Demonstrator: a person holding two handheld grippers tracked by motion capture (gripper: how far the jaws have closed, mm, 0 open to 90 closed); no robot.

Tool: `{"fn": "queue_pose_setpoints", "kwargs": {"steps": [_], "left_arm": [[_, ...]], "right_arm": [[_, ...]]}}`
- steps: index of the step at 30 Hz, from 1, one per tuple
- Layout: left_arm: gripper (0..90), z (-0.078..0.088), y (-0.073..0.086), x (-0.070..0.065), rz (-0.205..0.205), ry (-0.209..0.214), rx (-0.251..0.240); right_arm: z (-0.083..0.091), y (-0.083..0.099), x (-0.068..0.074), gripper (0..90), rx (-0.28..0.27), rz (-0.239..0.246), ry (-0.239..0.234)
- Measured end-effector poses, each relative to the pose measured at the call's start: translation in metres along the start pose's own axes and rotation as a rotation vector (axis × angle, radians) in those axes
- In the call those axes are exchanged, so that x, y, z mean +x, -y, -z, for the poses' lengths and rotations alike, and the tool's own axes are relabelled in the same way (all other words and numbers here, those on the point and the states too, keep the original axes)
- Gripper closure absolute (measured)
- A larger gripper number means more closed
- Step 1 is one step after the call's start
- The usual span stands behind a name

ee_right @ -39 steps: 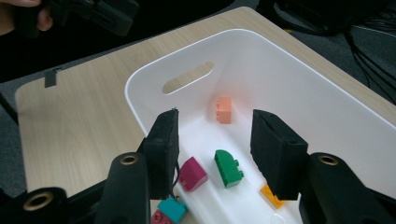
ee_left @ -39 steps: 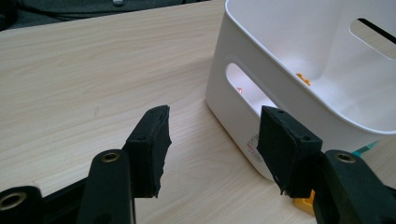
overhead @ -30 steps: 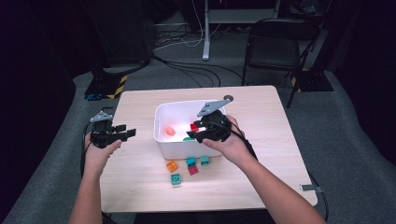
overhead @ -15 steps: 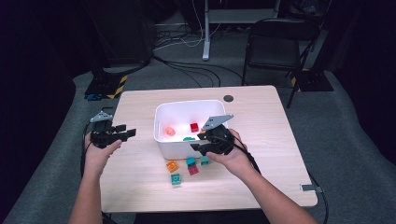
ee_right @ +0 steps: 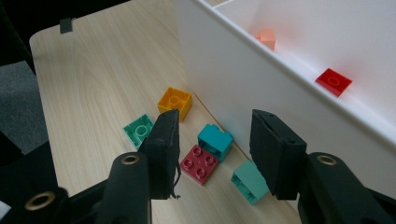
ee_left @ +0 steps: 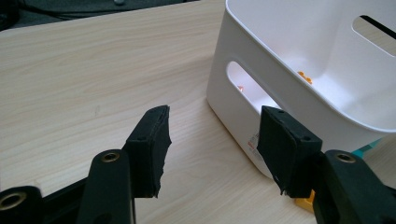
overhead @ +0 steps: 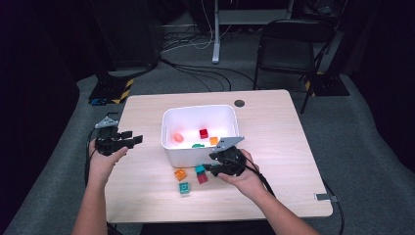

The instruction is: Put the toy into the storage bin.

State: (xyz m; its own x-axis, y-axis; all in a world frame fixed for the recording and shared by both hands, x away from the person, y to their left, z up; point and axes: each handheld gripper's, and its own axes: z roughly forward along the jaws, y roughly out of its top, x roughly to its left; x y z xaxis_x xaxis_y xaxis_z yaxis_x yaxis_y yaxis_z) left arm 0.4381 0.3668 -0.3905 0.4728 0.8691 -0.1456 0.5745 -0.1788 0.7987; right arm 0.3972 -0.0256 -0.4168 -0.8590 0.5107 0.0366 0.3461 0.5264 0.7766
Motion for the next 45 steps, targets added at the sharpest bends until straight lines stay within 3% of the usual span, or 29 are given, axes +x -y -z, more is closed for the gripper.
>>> {"fn": "queue_pose_setpoints", "kwargs": {"steps": [7,13,20,25,32,45], "left_arm": [[43.5,0.0,0.0,0.0,-0.001,0.003,0.002],[43.4,-0.003,0.0,-0.002,-0.009,0.005,0.002],[43.1,-0.004,-0.001,-0.008,-0.021,0.027,0.004],[42.7,-0.003,-0.004,-0.016,-0.044,0.046,0.004],[41.9,-0.001,-0.009,-0.028,-0.076,0.067,-0.008],[41.9,-0.004,-0.006,-0.023,-0.056,0.068,-0.004]], "right_arm": [[-0.011,0.018,0.002,52.3,0.015,-0.018,0.016],[-0.019,0.033,-0.003,52.3,0.032,-0.066,0.033],[-0.025,0.046,-0.007,52.3,0.046,-0.092,0.059],[-0.025,0.05,-0.011,52.3,0.043,-0.086,0.074],[-0.029,0.057,-0.015,52.2,0.061,-0.113,0.087],[-0.048,0.065,-0.022,50.7,0.108,-0.14,0.097]]}}
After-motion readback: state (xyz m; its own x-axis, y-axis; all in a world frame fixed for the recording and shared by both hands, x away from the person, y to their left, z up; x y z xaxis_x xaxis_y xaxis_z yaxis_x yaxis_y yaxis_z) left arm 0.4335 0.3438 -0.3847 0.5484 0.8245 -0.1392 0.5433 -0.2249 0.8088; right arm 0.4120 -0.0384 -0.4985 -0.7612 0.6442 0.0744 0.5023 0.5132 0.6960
